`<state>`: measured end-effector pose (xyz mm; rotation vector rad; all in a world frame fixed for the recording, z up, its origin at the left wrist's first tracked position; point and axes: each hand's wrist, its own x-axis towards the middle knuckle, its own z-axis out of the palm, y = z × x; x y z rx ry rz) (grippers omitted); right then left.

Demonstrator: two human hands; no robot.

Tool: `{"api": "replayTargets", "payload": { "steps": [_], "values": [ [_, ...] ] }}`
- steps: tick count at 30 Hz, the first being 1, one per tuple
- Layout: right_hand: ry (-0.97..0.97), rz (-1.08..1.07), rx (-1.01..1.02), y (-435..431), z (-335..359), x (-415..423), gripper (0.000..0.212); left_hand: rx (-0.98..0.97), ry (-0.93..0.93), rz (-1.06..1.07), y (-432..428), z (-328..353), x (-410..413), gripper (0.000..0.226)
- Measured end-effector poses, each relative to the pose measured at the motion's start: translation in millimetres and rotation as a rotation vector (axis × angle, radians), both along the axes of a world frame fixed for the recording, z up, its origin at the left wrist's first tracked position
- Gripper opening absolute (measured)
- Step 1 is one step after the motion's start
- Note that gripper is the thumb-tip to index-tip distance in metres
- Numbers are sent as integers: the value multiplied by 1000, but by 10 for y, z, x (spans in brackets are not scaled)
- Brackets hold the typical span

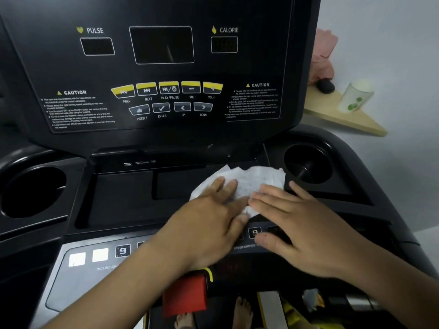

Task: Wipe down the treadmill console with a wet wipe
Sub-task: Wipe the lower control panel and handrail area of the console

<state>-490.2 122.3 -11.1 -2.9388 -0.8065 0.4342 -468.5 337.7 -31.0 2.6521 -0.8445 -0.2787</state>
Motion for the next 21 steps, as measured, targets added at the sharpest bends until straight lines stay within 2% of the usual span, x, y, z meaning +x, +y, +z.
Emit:
{"api": "replayTargets", "payload": {
  "steps": [1, 3, 6, 9, 14, 17, 21],
  "values": [
    [3, -9, -14, -9, 5, 74, 81, 64, 70, 38, -18, -7, 21, 57],
    [-14, -35, -25, -7, -27, 308, 89, 161, 76, 56, -83, -44, 127, 68],
    [-54, -48, 11, -25, -39, 456, 100, 155, 129, 47, -73, 30, 115, 72],
    [-60, -4, 63, -101, -42, 163, 88, 131, 175, 12, 65, 122, -173, 73],
    [-40, -78, 157, -109, -62, 109, 78, 84, 139, 71, -100, 100, -126, 71],
    [-60, -72, 139, -70, -63, 55, 77, 57, 69, 90, -56, 87, -207, 73],
    [10, -46, 139, 349, -19, -36, 90, 50, 37, 196, 391, 138, -390, 79]
  ]
}}
